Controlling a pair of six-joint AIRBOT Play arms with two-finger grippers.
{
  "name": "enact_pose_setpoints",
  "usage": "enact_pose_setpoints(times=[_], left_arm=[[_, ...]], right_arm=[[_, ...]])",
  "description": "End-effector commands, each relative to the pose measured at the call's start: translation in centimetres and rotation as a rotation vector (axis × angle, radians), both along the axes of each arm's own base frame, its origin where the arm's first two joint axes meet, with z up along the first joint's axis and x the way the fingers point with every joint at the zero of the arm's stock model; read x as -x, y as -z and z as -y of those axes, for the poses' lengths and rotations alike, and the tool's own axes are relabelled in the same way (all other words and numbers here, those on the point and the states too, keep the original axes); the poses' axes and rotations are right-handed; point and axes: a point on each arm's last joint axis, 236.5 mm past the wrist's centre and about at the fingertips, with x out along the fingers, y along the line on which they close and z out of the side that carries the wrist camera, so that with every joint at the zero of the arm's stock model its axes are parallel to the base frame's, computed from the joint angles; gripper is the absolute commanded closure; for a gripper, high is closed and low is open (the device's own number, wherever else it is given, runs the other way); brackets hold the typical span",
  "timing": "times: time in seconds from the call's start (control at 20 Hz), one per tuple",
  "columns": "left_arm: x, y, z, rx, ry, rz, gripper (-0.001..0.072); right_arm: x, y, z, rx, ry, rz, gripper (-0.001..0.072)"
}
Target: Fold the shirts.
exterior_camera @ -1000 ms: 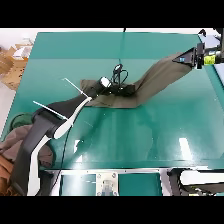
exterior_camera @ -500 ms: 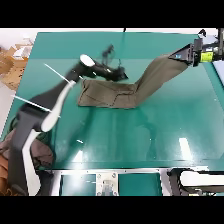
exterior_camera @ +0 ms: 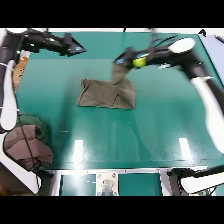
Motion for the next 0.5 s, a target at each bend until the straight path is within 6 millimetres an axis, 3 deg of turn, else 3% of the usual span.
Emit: enact_pose_setpoints(times=[0.0, 0.05, 0.1, 0.15, 0.2, 0.3, 0.45], left_arm=[[0.6, -1.1, -4.0, -0.011, -0.022, -0.003, 0.0681], [0.8, -1.0, -4.4, -0.013, -0.020, -0.008, 0.0681], [1.0, -0.9, -4.5, -0.016, -0.011, -0.015, 0.0681], [1.3, -0.8, -4.5, -0.021, 0.004, -0.014, 0.0681], [1.5, -0.7, -4.5, -0.027, 0.013, -0.011, 0.0681], [1.5, -0.7, -4.5, -0.031, 0.022, 0.003, 0.0681], [1.5, -0.7, -4.5, -0.032, 0.022, 0.002, 0.0681]], right_arm=[[-0.5, 7.8, -10.8, 0.028, 0.106, 0.055, 0.0693], [-0.1, 10.8, -13.1, 0.049, 0.134, 0.061, 0.0588], [0.7, 13.3, -14.9, 0.067, 0.143, 0.058, 0.0338], [1.7, 14.8, -15.9, 0.083, 0.127, 0.048, 0.0233], [2.1, 15.3, -16.1, 0.095, 0.106, 0.046, 0.0237], [0.6, 13.4, -13.3, 0.130, 0.084, 0.089, 0.0238], [-2.8, 9.1, -4.2, 0.181, 0.076, 0.088, 0.0238]])
